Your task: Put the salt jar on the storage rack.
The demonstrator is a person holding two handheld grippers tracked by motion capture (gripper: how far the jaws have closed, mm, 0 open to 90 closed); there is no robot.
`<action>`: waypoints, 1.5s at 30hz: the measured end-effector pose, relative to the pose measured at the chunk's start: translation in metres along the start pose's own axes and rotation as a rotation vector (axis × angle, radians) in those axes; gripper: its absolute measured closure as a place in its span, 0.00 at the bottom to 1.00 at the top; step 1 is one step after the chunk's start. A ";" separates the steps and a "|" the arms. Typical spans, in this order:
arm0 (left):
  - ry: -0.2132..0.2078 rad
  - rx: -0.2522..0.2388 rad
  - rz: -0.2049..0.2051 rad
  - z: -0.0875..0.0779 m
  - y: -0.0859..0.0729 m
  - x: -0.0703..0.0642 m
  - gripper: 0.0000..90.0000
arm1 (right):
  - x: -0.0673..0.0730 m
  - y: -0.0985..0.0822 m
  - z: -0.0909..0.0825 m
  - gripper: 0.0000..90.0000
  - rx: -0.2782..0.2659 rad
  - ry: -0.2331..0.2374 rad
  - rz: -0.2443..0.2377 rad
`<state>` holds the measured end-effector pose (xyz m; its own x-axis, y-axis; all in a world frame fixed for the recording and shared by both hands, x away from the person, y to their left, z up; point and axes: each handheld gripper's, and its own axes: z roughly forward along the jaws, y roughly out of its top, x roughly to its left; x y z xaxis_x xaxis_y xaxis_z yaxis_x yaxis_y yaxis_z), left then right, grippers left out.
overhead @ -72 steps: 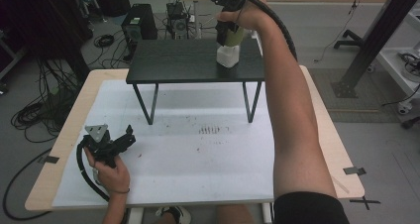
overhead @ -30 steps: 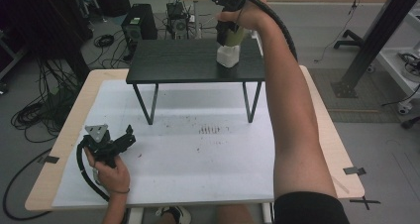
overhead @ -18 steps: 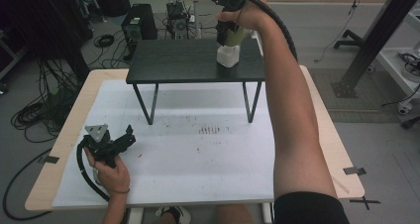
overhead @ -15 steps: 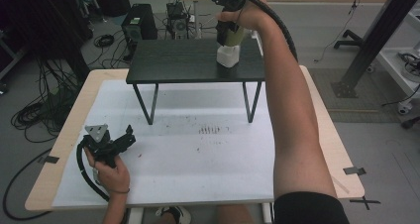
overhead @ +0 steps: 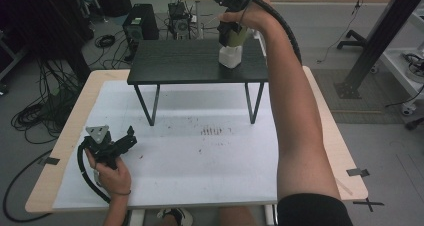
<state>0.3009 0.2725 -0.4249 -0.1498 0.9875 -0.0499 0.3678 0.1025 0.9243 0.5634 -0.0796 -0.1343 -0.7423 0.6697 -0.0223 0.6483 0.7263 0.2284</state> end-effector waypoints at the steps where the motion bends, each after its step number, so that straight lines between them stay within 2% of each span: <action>1: 0.000 -0.001 -0.001 0.000 0.000 0.000 0.00 | 0.000 -0.001 -0.002 0.10 -0.017 0.011 0.008; 4: 0.001 0.000 0.001 0.000 0.000 0.000 0.00 | 0.001 -0.002 -0.008 0.10 -0.039 0.009 -0.001; 11: 0.000 0.001 0.001 0.000 0.000 0.000 0.00 | 0.006 -0.009 -0.027 0.11 -0.134 0.000 -0.015; 13: -0.001 0.001 0.001 0.000 0.000 0.000 0.00 | 0.007 -0.012 -0.034 0.11 -0.164 0.012 -0.010; 17: -0.005 -0.002 -0.001 0.000 0.000 0.000 0.00 | 0.012 -0.022 -0.048 0.10 -0.201 0.001 -0.025; 18: -0.006 -0.002 -0.001 0.000 0.000 0.000 0.00 | 0.017 -0.027 -0.054 0.10 -0.217 -0.015 -0.035; 21: -0.010 0.000 -0.003 0.000 0.000 0.000 0.00 | 0.024 -0.037 -0.065 0.10 -0.243 -0.022 -0.054; 25: -0.014 0.000 0.001 0.000 0.000 0.000 0.00 | 0.046 -0.059 -0.086 0.11 -0.296 -0.023 -0.116; 31: -0.018 0.002 -0.003 0.000 0.000 0.000 0.00 | 0.080 -0.093 -0.100 0.10 -0.323 -0.031 -0.203; 33: -0.020 -0.001 -0.006 -0.001 0.000 0.001 0.00 | 0.090 -0.104 -0.100 0.10 -0.328 -0.030 -0.239; 36: -0.023 -0.001 -0.007 -0.001 0.000 0.001 0.00 | 0.106 -0.119 -0.093 0.10 -0.304 -0.020 -0.279; 40: -0.024 -0.003 -0.006 -0.001 0.000 0.001 0.00 | 0.126 -0.136 -0.073 0.10 -0.274 0.003 -0.330; 45: -0.022 -0.003 -0.003 -0.001 0.000 0.000 0.00 | 0.139 -0.148 -0.045 0.10 -0.242 0.038 -0.375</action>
<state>0.3001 0.2728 -0.4247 -0.1309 0.9895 -0.0612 0.3649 0.1055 0.9251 0.3568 -0.1012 -0.1273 -0.9270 0.3579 -0.1125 0.2786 0.8574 0.4327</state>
